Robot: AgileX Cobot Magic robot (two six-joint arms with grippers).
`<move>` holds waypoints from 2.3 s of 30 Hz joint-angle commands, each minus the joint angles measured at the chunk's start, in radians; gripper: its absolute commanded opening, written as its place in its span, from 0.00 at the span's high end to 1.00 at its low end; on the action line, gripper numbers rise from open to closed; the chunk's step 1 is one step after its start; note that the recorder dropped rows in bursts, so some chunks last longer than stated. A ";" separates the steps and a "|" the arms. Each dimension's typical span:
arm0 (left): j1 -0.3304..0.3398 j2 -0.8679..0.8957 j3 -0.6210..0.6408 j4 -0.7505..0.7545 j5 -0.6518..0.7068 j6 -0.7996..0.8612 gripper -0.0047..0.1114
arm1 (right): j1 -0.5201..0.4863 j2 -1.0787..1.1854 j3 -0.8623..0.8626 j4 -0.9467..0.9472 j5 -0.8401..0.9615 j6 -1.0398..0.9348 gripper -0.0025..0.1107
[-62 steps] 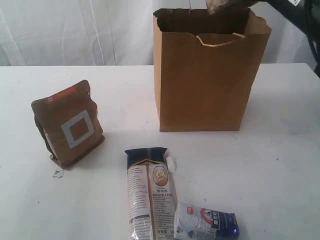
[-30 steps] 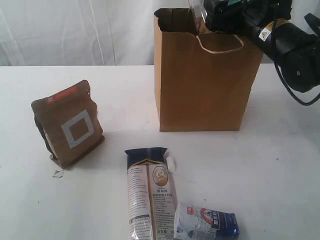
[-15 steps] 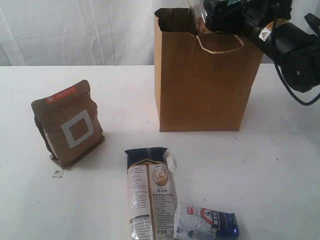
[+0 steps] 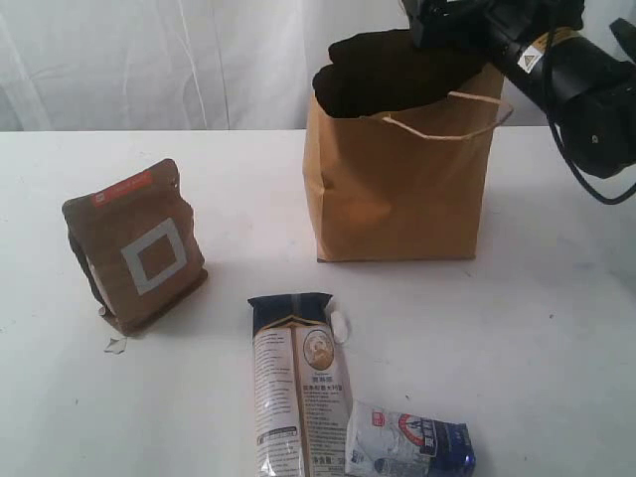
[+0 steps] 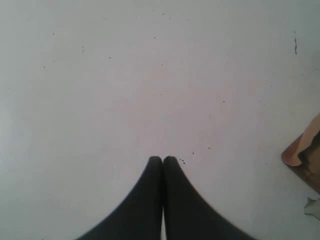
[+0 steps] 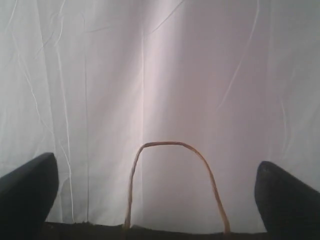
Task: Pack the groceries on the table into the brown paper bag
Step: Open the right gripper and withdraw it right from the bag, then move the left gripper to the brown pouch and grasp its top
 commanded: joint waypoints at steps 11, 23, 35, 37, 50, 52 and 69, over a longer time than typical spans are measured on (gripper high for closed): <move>0.003 -0.009 0.006 -0.004 0.010 0.002 0.96 | -0.004 -0.112 -0.003 -0.024 0.145 -0.094 0.05; 0.003 -0.009 0.006 -0.004 0.009 0.036 0.96 | -0.024 -0.347 -0.003 -0.022 0.776 -0.380 0.05; 0.003 -0.009 0.006 0.101 0.018 0.036 0.96 | -0.077 -0.517 -0.003 -0.022 1.296 -0.229 0.05; 0.003 -0.009 0.006 0.073 0.007 0.036 0.96 | -0.089 -0.517 -0.003 -0.024 1.461 -0.245 0.05; 0.003 -0.009 0.008 -0.223 -0.144 0.189 0.96 | -0.089 -0.583 -0.003 0.467 1.917 -0.591 0.05; 0.003 -0.009 0.008 -0.254 -0.146 0.266 0.96 | -0.087 -0.583 -0.003 0.586 1.923 -0.622 0.05; 0.003 -0.009 0.008 -0.179 -0.389 0.604 0.07 | 0.096 -0.385 0.090 0.729 1.950 -0.866 0.05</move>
